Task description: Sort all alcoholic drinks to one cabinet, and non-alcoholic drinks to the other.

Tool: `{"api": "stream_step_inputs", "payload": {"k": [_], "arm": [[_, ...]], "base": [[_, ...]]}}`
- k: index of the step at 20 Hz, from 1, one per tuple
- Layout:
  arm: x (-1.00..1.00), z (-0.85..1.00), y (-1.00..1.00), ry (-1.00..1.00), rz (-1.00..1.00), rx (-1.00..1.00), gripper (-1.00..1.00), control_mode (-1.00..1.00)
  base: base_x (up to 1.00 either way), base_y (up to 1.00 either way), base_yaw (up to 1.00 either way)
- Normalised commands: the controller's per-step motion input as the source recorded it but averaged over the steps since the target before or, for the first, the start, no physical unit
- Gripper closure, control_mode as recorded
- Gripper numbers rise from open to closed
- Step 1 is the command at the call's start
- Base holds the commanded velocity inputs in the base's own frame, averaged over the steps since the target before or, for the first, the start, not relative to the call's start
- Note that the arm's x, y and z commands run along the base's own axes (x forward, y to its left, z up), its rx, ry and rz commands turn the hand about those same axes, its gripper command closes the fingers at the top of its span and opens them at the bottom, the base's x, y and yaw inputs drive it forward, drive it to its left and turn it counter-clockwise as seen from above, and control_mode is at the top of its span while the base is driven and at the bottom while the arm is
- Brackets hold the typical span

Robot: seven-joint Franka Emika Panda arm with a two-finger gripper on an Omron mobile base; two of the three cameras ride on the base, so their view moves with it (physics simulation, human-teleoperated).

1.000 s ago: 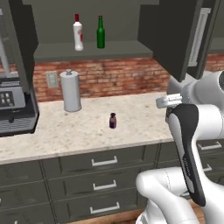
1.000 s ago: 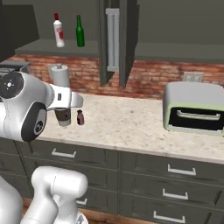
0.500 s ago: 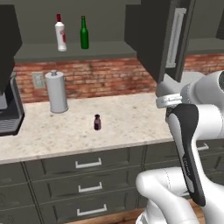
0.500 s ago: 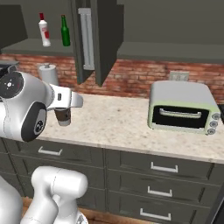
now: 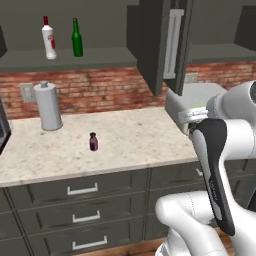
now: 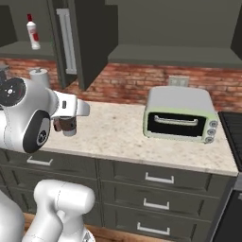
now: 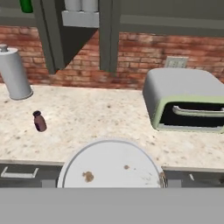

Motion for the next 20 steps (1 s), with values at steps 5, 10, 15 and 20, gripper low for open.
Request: {"api": "stream_step_inputs", "payload": {"k": [5,10,15,20], "arm": [[0.0,0.0,0.0,0.0,0.0,0.0,1.0,1.0],[0.0,0.0,0.0,0.0,0.0,0.0,1.0,1.0],[0.0,0.0,0.0,0.0,0.0,0.0,1.0,1.0],[0.0,0.0,0.0,0.0,0.0,0.0,1.0,1.0]], "base": [[-0.01,-0.41,0.0],[0.0,-0.37,0.0],[0.08,-0.35,0.0],[0.2,-0.34,0.0]]}}
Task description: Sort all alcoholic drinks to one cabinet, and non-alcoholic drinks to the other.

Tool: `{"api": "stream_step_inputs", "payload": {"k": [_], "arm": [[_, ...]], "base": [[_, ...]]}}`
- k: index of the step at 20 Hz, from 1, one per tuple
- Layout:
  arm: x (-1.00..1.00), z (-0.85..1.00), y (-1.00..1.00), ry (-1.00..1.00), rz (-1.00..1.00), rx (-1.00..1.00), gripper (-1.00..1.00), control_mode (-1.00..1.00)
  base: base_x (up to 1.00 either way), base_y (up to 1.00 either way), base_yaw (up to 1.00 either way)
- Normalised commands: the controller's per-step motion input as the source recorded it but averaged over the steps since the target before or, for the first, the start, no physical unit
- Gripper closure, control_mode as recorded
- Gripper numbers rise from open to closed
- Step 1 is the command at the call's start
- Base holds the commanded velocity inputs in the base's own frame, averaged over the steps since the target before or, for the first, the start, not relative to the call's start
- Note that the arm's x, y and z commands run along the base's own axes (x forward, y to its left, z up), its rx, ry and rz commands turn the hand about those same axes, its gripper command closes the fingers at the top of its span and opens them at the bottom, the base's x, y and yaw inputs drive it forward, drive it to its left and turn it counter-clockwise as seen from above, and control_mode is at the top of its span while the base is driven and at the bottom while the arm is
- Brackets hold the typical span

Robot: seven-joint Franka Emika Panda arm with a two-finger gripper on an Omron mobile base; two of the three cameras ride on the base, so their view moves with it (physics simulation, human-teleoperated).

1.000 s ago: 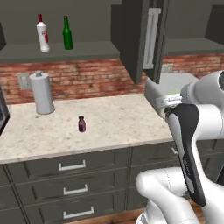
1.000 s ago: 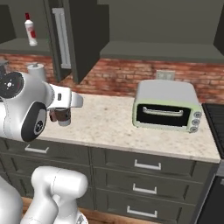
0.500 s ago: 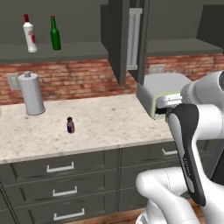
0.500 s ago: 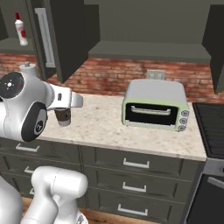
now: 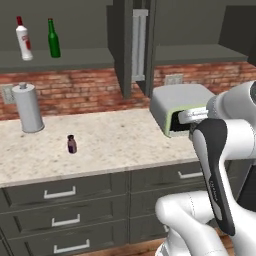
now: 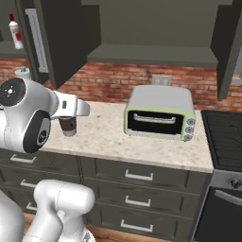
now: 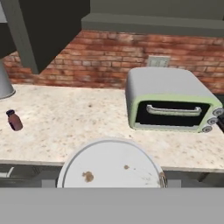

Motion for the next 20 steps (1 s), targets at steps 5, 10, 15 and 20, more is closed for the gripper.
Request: {"api": "stream_step_inputs", "payload": {"k": [5,10,15,20], "arm": [[0.0,0.0,0.0,0.0,0.0,0.0,1.0,1.0],[0.0,0.0,0.0,0.0,0.0,0.0,1.0,1.0],[0.0,0.0,0.0,0.0,0.0,0.0,1.0,1.0],[0.0,0.0,0.0,0.0,0.0,0.0,1.0,1.0]], "base": [[0.26,-0.33,0.0],[0.29,-0.3,0.0],[0.32,-0.28,0.0],[0.34,-0.28,0.0]]}}
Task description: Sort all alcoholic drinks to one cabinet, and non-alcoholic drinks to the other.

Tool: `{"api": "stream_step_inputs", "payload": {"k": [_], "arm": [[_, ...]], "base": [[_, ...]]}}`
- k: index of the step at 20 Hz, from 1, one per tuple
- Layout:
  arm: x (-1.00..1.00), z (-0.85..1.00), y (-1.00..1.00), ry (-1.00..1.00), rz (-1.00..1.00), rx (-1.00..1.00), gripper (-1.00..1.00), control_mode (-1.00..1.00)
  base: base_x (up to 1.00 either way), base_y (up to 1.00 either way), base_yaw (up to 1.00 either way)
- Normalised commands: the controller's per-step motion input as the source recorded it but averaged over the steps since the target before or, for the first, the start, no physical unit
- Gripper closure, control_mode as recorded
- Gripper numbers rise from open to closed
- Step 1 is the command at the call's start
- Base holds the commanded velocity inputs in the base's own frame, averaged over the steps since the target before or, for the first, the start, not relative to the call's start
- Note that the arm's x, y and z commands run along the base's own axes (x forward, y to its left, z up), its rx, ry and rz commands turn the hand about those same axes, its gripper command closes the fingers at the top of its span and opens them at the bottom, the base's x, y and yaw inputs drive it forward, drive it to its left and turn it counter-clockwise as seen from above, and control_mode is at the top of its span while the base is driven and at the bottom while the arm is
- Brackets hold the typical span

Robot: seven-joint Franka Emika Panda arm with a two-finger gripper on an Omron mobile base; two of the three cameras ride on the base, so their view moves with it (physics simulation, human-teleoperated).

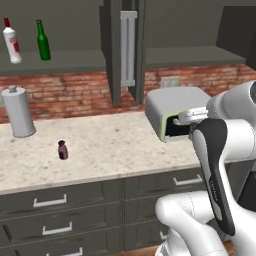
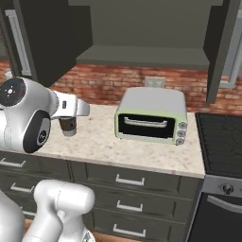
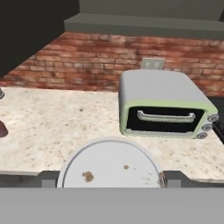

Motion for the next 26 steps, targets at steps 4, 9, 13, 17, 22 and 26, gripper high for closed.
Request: {"api": "stream_step_inputs", "payload": {"k": [4,9,13,17,22,26], "arm": [[0.0,0.0,0.0,0.0,0.0,0.0,1.0,1.0],[0.0,0.0,0.0,0.0,0.0,0.0,1.0,1.0],[0.0,0.0,0.0,0.0,0.0,0.0,1.0,1.0],[0.0,0.0,0.0,0.0,0.0,0.0,1.0,1.0],[0.0,0.0,0.0,0.0,0.0,0.0,1.0,1.0],[0.0,0.0,0.0,0.0,0.0,0.0,1.0,1.0]], "base": [[0.33,-0.26,0.0],[0.34,-0.24,0.0],[0.37,-0.22,0.0],[0.36,-0.22,0.0],[0.35,-0.23,0.0],[0.35,-0.24,0.0]]}}
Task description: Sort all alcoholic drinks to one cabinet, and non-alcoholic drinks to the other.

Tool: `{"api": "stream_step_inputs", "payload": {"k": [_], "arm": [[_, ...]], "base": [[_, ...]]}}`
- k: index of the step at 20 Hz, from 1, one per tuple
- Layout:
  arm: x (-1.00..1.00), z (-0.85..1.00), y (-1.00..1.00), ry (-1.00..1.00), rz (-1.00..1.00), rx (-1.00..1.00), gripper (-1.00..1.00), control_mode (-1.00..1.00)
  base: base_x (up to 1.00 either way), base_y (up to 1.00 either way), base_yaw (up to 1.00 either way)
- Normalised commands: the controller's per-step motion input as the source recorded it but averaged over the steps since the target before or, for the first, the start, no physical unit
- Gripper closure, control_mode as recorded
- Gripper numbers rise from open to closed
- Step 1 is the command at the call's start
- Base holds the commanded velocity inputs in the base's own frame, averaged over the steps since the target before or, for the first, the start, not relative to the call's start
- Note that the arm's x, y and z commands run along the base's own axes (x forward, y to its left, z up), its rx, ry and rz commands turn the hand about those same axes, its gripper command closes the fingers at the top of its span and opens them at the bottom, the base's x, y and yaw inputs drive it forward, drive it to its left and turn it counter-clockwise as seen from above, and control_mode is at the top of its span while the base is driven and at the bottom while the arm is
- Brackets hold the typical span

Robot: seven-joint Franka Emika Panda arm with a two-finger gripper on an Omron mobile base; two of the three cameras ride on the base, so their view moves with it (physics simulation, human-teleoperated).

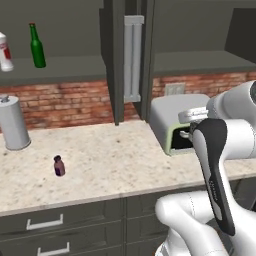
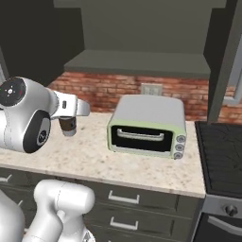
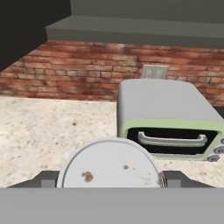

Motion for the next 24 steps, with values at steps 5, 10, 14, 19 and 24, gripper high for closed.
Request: {"api": "stream_step_inputs", "payload": {"k": [5,10,14,19,24], "arm": [[0.0,0.0,0.0,0.0,0.0,0.0,1.0,1.0],[0.0,0.0,0.0,0.0,0.0,0.0,1.0,1.0],[0.0,0.0,0.0,0.0,0.0,0.0,1.0,1.0],[0.0,0.0,0.0,0.0,0.0,0.0,1.0,1.0],[0.0,0.0,0.0,0.0,0.0,0.0,1.0,1.0]], "base": [[0.34,-0.26,0.0],[0.33,-0.27,0.0],[0.33,-0.27,0.0],[0.33,-0.28,0.0],[0.32,-0.29,0.0]]}}
